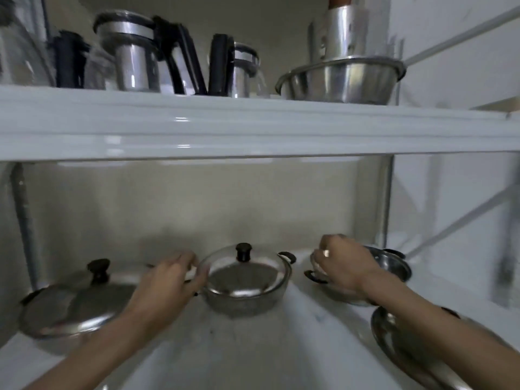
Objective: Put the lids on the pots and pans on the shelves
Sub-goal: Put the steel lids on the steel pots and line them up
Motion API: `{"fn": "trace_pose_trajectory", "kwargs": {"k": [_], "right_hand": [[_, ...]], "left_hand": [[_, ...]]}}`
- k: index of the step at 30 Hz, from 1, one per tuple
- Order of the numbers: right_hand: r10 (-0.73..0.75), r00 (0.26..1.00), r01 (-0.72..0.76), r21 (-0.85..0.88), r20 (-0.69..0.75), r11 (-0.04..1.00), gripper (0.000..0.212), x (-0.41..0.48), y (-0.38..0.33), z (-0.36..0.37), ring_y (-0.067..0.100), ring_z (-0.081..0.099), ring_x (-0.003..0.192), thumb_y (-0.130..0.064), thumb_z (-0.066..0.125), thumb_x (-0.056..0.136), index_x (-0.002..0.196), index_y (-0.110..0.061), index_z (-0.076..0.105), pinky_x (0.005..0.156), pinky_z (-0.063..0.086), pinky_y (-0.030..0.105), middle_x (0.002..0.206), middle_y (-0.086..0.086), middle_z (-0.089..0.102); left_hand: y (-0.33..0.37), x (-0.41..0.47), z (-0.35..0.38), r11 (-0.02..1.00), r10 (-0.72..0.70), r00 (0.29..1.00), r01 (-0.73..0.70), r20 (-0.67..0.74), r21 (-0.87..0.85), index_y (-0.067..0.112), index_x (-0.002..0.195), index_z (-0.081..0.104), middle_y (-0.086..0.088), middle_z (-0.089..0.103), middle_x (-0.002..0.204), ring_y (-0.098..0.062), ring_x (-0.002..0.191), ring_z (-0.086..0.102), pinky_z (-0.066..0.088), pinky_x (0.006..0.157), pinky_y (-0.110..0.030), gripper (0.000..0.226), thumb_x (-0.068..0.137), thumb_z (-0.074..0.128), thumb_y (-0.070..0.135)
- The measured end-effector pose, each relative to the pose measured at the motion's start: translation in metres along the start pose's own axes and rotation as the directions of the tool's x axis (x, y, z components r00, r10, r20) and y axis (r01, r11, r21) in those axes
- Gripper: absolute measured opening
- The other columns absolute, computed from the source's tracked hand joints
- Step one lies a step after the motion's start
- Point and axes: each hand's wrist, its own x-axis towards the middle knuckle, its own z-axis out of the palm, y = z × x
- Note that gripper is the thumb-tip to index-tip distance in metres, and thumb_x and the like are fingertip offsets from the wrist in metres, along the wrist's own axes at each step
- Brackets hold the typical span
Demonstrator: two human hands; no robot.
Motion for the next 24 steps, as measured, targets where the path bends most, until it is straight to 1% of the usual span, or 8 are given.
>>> {"fn": "trace_pose_trajectory", "kwargs": {"k": [3,6,9,12,14,18,20,24], "right_hand": [[0.113,0.994,-0.111,-0.070,0.012,0.991,0.029,-0.038,0.041,-0.031,0.035,0.063,0.103,-0.032,0.049,0.089,0.105,-0.013,0.064,0.076,0.046,0.034,0.113,0.016,0.066],[0.199,0.979,-0.193,-0.132,0.034,0.972,0.022,-0.068,0.082,-0.052,0.033,0.064,0.097,-0.029,0.050,0.087,0.102,-0.018,0.063,0.074,0.047,0.035,0.107,0.011,0.068],[0.321,0.941,-0.292,-0.225,0.106,0.930,0.023,-0.086,0.122,-0.056,0.030,0.060,0.106,-0.032,0.049,0.091,0.104,-0.014,0.055,0.077,0.043,0.032,0.116,0.010,0.061],[0.399,0.898,-0.354,-0.235,0.184,0.905,0.035,-0.095,0.157,-0.043,0.028,0.057,0.108,-0.044,0.047,0.093,0.110,-0.013,0.048,0.079,0.043,0.033,0.115,0.009,0.054],[0.423,0.878,-0.385,-0.192,0.226,0.903,0.044,-0.095,0.171,-0.029,0.028,0.058,0.107,-0.052,0.047,0.091,0.114,-0.014,0.045,0.078,0.042,0.033,0.117,0.009,0.054],[0.326,0.920,-0.305,-0.128,0.216,0.944,0.036,-0.085,0.188,-0.007,0.027,0.057,0.107,-0.055,0.043,0.091,0.097,-0.019,0.041,0.075,0.040,0.034,0.111,0.007,0.056],[0.261,0.941,-0.228,-0.168,0.216,0.959,0.033,-0.082,0.193,-0.001,0.026,0.056,0.107,-0.052,0.040,0.094,0.098,-0.019,0.044,0.074,0.037,0.033,0.111,0.007,0.055],[0.192,0.961,-0.144,-0.232,0.198,0.962,0.024,-0.086,0.200,0.001,0.026,0.058,0.108,-0.044,0.036,0.096,0.094,-0.020,0.038,0.072,0.033,0.034,0.099,0.007,0.052]], "left_hand": [[0.052,0.000,0.031,0.950,-0.030,0.994,0.060,0.102,-0.306,0.022,0.066,0.053,0.005,0.059,0.067,-0.016,0.064,0.058,0.041,0.051,-0.021,0.022,0.088,0.055,0.025],[0.098,0.005,0.063,0.723,-0.196,0.946,0.318,0.260,-0.613,0.018,0.054,0.043,0.007,0.046,0.050,-0.008,0.044,0.047,0.033,0.042,-0.016,0.035,0.087,0.052,0.008],[0.131,0.010,0.093,0.653,-0.168,0.884,0.432,0.437,-0.622,0.010,0.059,0.050,-0.002,0.052,0.047,-0.011,0.037,0.049,0.041,0.043,-0.023,0.029,0.087,0.055,0.009],[0.153,0.015,0.120,0.487,-0.144,0.811,0.557,0.567,-0.673,-0.001,0.086,0.056,-0.011,0.061,0.054,-0.017,0.039,0.056,0.047,0.040,-0.024,0.015,0.091,0.055,0.014],[0.166,0.021,0.140,0.399,-0.147,0.797,0.590,0.586,-0.702,-0.002,0.098,0.054,-0.014,0.063,0.059,-0.018,0.042,0.059,0.049,0.042,-0.026,0.023,0.094,0.052,0.020],[0.190,0.042,0.177,0.257,-0.198,0.792,0.610,0.577,-0.749,-0.002,0.098,0.056,-0.014,0.065,0.056,-0.022,0.044,0.061,0.052,0.047,-0.028,0.032,0.097,0.050,0.029],[0.197,0.056,0.194,0.195,-0.225,0.782,0.620,0.581,-0.760,0.001,0.086,0.060,-0.009,0.063,0.049,-0.019,0.040,0.058,0.050,0.044,-0.027,0.038,0.097,0.048,0.035],[0.208,0.076,0.216,0.240,-0.383,0.780,0.601,0.494,-0.762,0.000,0.080,0.059,-0.011,0.057,0.051,-0.019,0.039,0.049,0.040,0.038,-0.021,0.032,0.099,0.045,0.022]]}}
